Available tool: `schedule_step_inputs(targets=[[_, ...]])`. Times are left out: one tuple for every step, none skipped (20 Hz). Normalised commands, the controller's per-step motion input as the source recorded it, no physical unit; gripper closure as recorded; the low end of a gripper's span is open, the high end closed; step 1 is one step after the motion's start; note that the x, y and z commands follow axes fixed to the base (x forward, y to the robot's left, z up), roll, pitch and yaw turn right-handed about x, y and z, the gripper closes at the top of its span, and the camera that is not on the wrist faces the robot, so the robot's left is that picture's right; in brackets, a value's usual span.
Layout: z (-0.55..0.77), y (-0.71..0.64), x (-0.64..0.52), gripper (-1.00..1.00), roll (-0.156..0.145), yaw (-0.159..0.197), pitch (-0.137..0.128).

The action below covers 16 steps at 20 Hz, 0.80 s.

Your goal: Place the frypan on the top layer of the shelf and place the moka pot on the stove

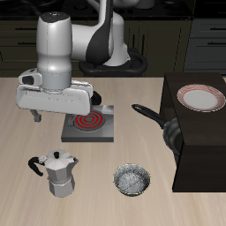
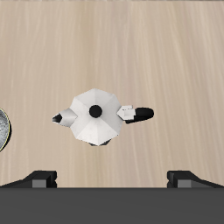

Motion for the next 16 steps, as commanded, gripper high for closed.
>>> schedule_step_inputs(targets=[[-0.1, 0.09, 0.04, -1.0, 0.03, 0.016, 0.049], [-0.12, 0.21, 0.1, -1.0, 0.029, 0.109, 0.005], [-0.03, 0.06, 0.0, -1.0, -0.024, 0.02, -0.011], [-0.15, 0.24, 0.12, -1.0, 0.065, 0.094, -0.013], [-0.03, 0.01, -0.04, -1.0, -0.045, 0.009, 0.004], [0.0, 0.0, 0.0, -1.0, 0.0, 0.0, 0.0], [-0.3, -0.01, 0.26, -1.0, -0.025, 0.102, 0.041], [-0.27, -0.03, 0.2, -1.0, 0.0, -0.025, 0.059], [-0.09, 0.01, 0.04, -1.0, 0.015, 0.009, -0.009], [-0.01, 0.0, -0.08, -1.0, 0.0, 0.0, 0.0], [-0.24, -0.04, 0.18, -1.0, -0.042, 0.032, 0.051], [0.0, 0.0, 0.0, -1.0, 0.0, 0.0, 0.0], [0.0, 0.0, 0.0, -1.0, 0.0, 0.0, 0.0], [-0.17, -0.09, 0.19, -1.0, -0.034, 0.05, -0.026], [-0.1, 0.05, 0.09, -1.0, -0.007, 0.057, -0.032], [-0.08, 0.01, 0.07, -1.0, -0.021, -0.01, 0.001]])
